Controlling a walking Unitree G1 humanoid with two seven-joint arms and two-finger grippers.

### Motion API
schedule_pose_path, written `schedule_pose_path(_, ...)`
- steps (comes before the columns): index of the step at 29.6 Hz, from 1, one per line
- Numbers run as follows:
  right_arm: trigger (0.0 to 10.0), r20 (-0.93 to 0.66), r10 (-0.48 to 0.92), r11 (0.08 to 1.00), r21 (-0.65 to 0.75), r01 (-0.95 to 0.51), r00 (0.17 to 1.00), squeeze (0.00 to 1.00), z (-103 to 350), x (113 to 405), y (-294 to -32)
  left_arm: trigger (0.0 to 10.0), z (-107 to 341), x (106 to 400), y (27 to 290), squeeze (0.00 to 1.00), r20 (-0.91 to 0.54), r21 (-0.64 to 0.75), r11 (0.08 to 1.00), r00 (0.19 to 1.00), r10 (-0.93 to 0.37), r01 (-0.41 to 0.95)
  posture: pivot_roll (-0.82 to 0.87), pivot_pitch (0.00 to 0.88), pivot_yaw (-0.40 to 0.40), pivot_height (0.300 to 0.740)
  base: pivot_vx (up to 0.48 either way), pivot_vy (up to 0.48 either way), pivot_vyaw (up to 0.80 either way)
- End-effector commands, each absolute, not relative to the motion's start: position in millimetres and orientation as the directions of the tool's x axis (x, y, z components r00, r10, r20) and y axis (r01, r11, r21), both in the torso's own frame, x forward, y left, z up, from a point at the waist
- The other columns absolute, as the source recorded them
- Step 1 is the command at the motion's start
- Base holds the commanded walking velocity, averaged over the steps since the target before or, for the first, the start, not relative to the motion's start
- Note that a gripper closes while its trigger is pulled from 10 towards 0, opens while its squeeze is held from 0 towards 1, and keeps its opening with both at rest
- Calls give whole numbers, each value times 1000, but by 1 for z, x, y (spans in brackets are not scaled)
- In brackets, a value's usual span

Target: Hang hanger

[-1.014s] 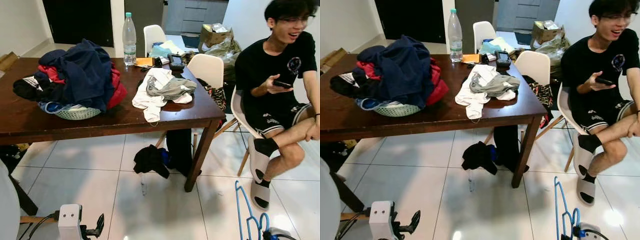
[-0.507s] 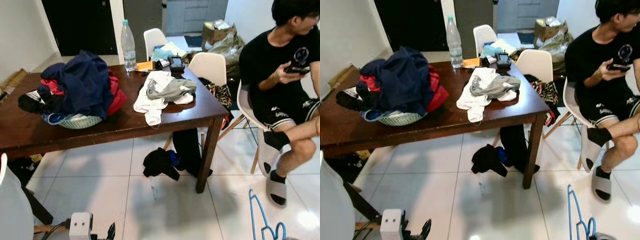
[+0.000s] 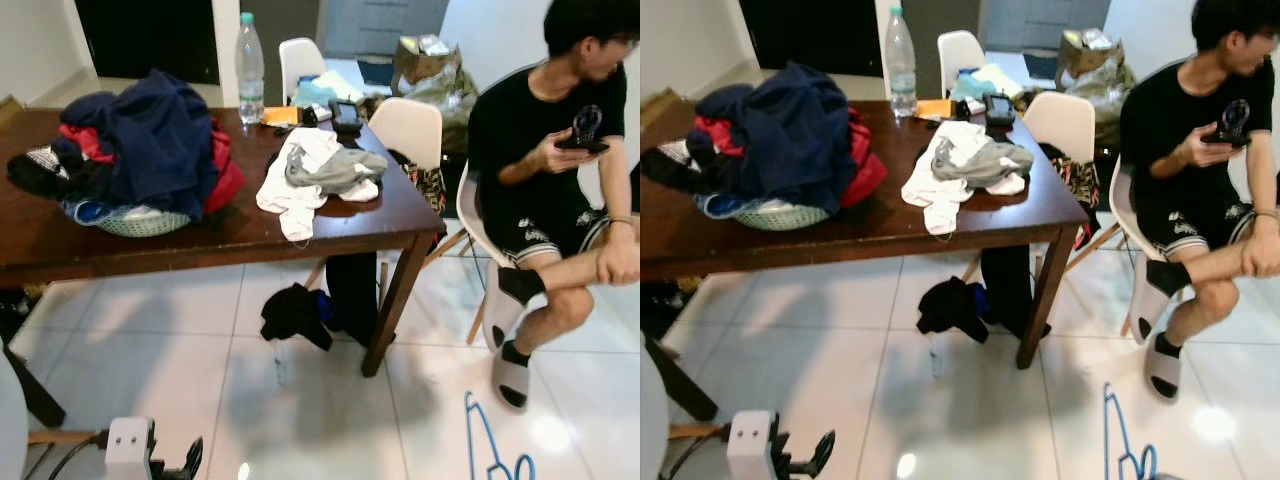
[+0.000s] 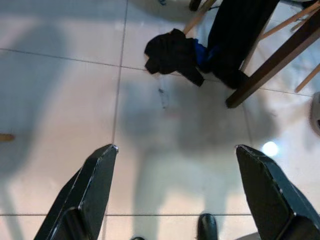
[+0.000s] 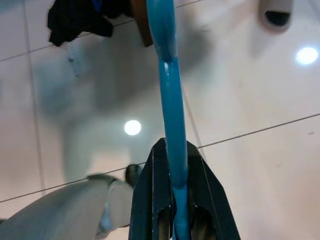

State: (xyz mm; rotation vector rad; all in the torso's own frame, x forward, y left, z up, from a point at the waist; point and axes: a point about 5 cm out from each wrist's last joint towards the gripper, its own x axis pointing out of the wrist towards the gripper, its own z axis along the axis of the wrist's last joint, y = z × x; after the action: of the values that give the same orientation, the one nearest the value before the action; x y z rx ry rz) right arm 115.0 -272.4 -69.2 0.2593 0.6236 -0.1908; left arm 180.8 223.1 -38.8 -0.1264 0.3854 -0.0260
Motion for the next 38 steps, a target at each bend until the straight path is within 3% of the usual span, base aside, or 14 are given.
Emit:
schedule_pose_path(1,10000,-610,-100,954,167,250,786,0,-70,114,-275,10000,-42,180,224,0,-396,-130,991,918,-28,-25,166,94,-144,740,0,0,0)
schedule_pose_path(5,10000,-607,-105,955,160,251,788,0,-68,120,-278,10000,-40,186,221,0,-384,-132,991,923,-31,-22,169,74,-122,740,0,0,0)
schedule_pose_path(10,10000,-575,-145,956,128,263,806,0,-55,155,-286,10000,-34,214,206,0,-378,-124,992,925,-41,-7,76,25,-83,740,0,0,0)
schedule_pose_path(15,10000,-553,-159,955,122,269,818,0,-53,165,-278,10000,-34,218,215,0,-396,-121,992,918,-18,-33,71,27,-61,740,0,0,0)
schedule_pose_path(22,10000,-535,-140,962,124,241,833,0,-54,168,-268,10000,-33,220,221,0,-412,-118,993,911,-27,-24,74,28,-26,740,0,0,0)
schedule_pose_path(24,10000,-517,-152,962,119,247,842,0,-53,166,-265,10000,-33,219,225,0,-408,-114,992,913,-2,-48,78,63,-20,740,0,0,0)
schedule_pose_path(30,10000,-514,-160,961,116,253,843,0,-53,156,-271,10000,-35,213,221,0,-396,-116,992,918,-5,-44,94,85,-37,740,0,0,0)
schedule_pose_path(34,10000,-519,-170,958,111,264,837,0,-54,148,-276,10000,-36,207,220,0,-390,-118,992,921,-16,-33,84,154,-34,740,0,0,0)
schedule_pose_path(38,10000,-520,-161,960,116,256,839,0,-55,147,-274,10000,-37,206,222,0,-393,-116,993,919,-21,-27,80,153,-28,740,0,0,0)
